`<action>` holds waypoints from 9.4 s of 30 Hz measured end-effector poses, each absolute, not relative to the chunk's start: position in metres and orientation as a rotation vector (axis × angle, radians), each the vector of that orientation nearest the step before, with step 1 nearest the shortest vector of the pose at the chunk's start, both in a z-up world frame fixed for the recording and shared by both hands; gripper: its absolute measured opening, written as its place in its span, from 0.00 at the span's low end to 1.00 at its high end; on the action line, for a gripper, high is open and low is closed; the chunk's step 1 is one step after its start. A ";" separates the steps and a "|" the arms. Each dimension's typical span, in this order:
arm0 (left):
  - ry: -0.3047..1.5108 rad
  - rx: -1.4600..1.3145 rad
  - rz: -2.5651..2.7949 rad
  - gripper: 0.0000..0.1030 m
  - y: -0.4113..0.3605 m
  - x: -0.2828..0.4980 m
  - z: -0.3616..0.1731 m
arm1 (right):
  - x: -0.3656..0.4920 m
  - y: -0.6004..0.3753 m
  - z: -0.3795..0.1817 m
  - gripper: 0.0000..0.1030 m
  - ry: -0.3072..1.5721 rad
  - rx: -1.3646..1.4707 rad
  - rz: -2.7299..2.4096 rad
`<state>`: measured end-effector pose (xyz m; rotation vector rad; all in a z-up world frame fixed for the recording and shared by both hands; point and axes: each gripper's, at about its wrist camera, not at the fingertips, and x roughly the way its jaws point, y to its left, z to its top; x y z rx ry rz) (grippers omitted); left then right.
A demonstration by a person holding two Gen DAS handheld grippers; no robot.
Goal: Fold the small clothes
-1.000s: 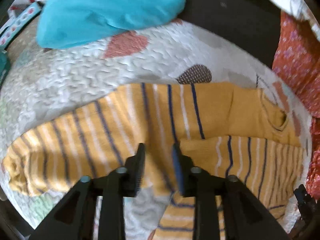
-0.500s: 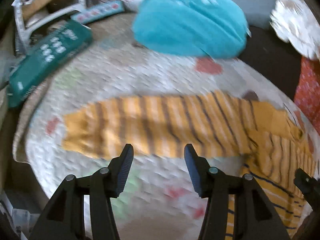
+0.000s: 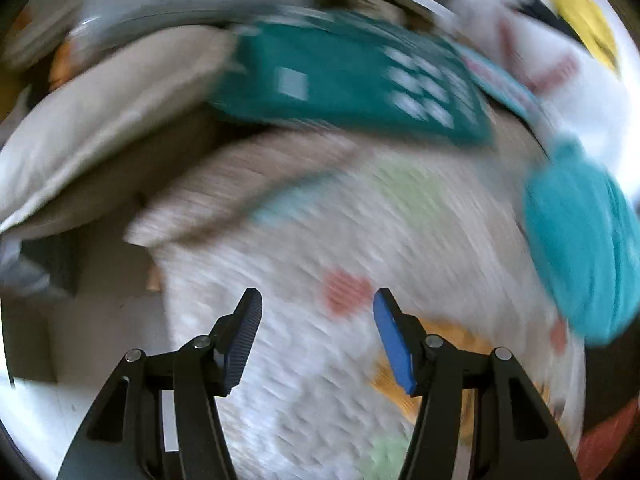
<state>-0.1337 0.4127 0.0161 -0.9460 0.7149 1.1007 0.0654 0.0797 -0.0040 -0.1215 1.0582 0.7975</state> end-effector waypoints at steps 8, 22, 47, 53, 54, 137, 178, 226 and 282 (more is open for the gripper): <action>0.657 -1.131 1.191 0.56 0.447 -0.185 0.001 | -0.007 0.225 -0.036 0.59 0.968 -0.509 1.078; 0.730 -1.107 1.071 0.56 0.432 -0.149 -0.006 | -0.011 0.251 -0.029 0.08 0.881 -0.576 0.995; 1.024 -0.528 0.471 0.57 0.203 0.059 -0.001 | 0.138 -0.285 0.007 0.07 0.983 0.264 0.004; 1.023 -0.422 0.272 0.57 0.140 0.097 0.003 | 0.152 -0.302 -0.018 0.07 1.016 0.233 0.007; 1.003 -0.381 0.219 0.57 0.122 0.106 0.009 | 0.154 -0.304 -0.021 0.08 1.024 0.232 0.014; 1.381 -0.684 -0.161 0.11 0.096 -0.169 -0.035 | -0.164 -0.337 -0.083 0.10 1.167 0.664 0.459; 1.133 -0.579 0.012 0.42 0.099 0.210 0.015 | 0.227 -0.353 -0.042 0.11 0.989 0.895 0.210; 1.076 -0.441 0.069 0.47 0.131 0.165 0.032 | 0.149 -0.357 0.016 0.61 0.879 0.342 0.168; 1.199 -0.550 -0.070 0.12 0.091 0.101 -0.031 | 0.096 -0.377 -0.077 0.17 0.924 0.910 0.211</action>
